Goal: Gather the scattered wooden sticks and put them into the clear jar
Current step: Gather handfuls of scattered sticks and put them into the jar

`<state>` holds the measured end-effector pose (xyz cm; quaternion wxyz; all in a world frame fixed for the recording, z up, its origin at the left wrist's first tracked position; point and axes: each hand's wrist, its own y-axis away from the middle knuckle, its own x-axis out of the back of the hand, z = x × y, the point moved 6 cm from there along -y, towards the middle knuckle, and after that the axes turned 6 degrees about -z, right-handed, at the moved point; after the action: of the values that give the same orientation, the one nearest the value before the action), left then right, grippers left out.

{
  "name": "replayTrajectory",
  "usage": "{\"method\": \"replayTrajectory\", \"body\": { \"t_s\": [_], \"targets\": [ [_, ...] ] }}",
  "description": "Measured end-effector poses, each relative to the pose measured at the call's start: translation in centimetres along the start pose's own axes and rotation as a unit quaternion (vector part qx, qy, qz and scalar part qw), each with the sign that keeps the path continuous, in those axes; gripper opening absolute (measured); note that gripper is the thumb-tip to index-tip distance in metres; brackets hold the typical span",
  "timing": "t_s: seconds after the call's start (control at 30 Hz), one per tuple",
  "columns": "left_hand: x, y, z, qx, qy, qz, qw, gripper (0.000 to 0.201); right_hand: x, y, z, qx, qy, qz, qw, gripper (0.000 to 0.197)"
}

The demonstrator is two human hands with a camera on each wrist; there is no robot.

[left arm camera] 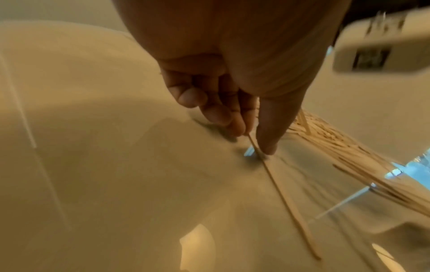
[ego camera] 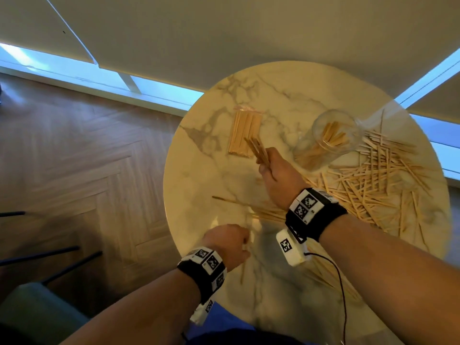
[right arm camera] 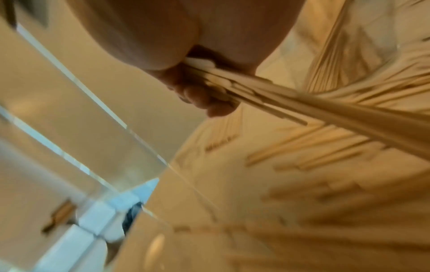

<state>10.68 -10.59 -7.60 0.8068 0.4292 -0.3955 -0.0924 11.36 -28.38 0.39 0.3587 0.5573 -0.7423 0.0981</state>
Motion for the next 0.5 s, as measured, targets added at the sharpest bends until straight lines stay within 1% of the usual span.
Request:
{"method": "replayTrajectory", "body": {
  "t_s": [0.1,0.2,0.23,0.27,0.3,0.33,0.37,0.4,0.43,0.47,0.5],
  "targets": [
    [0.3,-0.8,1.3,0.013,-0.015,0.005,1.000,0.028,3.4,0.6,0.0,0.016,-0.088,0.069,0.994,0.007],
    [1.1,-1.1,2.7,0.017,0.005,0.027,0.999,0.030,5.9,1.3,0.1,0.002,-0.143,0.108,0.984,0.023],
    [1.4,-1.3,3.0,0.012,0.030,0.037,0.999,0.029,6.5,1.5,0.1,-0.002,-0.190,0.113,0.975,0.027],
    [1.8,-1.4,3.5,0.008,0.071,0.050,0.996,0.028,7.2,1.8,0.0,0.002,-0.252,0.118,0.960,0.030],
    [2.3,-1.4,3.8,0.007,0.134,0.071,0.988,0.024,8.0,2.2,-0.2,0.008,-0.320,0.125,0.939,0.032],
    [3.1,-1.3,4.2,0.004,0.235,0.097,0.967,0.020,9.1,2.7,-0.6,0.015,-0.381,0.138,0.914,0.031],
    [3.9,-1.0,4.7,0.000,0.380,0.110,0.918,0.016,10.3,3.3,-1.2,0.023,-0.428,0.156,0.890,0.032],
    [4.7,-0.9,5.4,-0.007,0.540,0.104,0.835,0.015,11.6,3.9,-1.9,0.036,-0.467,0.170,0.867,0.035],
    [5.5,-0.6,6.4,-0.021,0.678,0.079,0.730,0.017,13.0,4.4,-2.7,0.051,-0.503,0.179,0.844,0.038],
    [6.6,-0.1,7.7,-0.039,0.781,0.045,0.622,0.023,14.2,4.8,-3.6,0.069,-0.536,0.185,0.821,0.041],
    [7.9,0.4,9.1,-0.063,0.835,0.009,0.546,0.033,15.5,5.2,-4.5,0.091,-0.562,0.188,0.800,0.043]
  ]
}}
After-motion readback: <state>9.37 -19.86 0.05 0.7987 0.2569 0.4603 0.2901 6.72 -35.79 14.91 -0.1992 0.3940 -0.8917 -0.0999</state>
